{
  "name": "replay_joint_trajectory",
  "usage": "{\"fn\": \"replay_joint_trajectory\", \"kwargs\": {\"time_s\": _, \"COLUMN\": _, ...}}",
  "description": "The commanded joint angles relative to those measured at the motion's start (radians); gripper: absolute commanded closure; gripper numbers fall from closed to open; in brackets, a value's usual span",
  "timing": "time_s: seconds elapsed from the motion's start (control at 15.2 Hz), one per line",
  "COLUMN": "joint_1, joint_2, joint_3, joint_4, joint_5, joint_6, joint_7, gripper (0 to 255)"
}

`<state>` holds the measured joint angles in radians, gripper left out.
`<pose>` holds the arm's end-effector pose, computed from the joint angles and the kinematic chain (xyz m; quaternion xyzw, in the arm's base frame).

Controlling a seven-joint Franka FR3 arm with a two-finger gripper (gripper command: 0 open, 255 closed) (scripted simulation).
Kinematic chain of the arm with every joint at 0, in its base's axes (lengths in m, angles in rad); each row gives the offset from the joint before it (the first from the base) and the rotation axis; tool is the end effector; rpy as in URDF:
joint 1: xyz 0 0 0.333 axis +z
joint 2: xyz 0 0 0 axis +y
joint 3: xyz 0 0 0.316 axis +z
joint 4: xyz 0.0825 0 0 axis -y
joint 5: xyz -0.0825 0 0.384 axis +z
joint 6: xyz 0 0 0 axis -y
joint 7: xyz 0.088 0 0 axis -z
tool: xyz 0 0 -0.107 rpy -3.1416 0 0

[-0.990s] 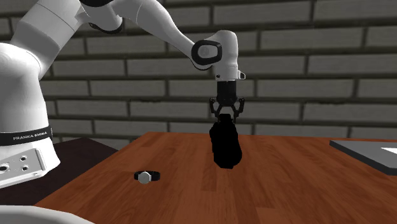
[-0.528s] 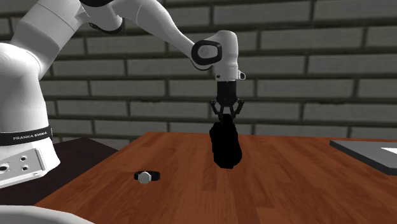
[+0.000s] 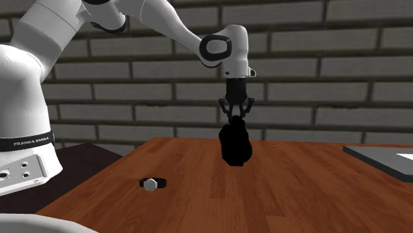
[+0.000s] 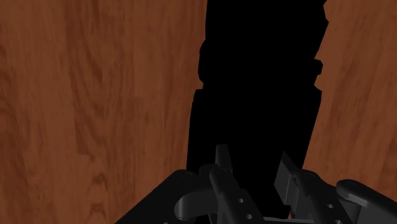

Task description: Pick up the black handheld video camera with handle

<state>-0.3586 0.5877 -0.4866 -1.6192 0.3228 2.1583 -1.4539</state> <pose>0.4978 -0.4744 0.3143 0.9681 0.2500 0.0101 0.0117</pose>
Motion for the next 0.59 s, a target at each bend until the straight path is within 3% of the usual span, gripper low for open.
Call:
{"fn": "replay_joint_trajectory", "kwargs": {"time_s": 0.0, "joint_1": 0.005, "joint_2": -0.020, "joint_3": -0.007, "joint_4": 0.004, "joint_5": -0.009, "joint_6": -0.018, "joint_7": 0.005, "gripper": 255}}
{"fn": "replay_joint_trajectory", "kwargs": {"time_s": 0.53, "joint_1": 0.012, "joint_2": -0.065, "joint_3": -0.023, "joint_4": 0.046, "joint_5": -0.036, "joint_6": -0.101, "joint_7": 0.022, "gripper": 255}}
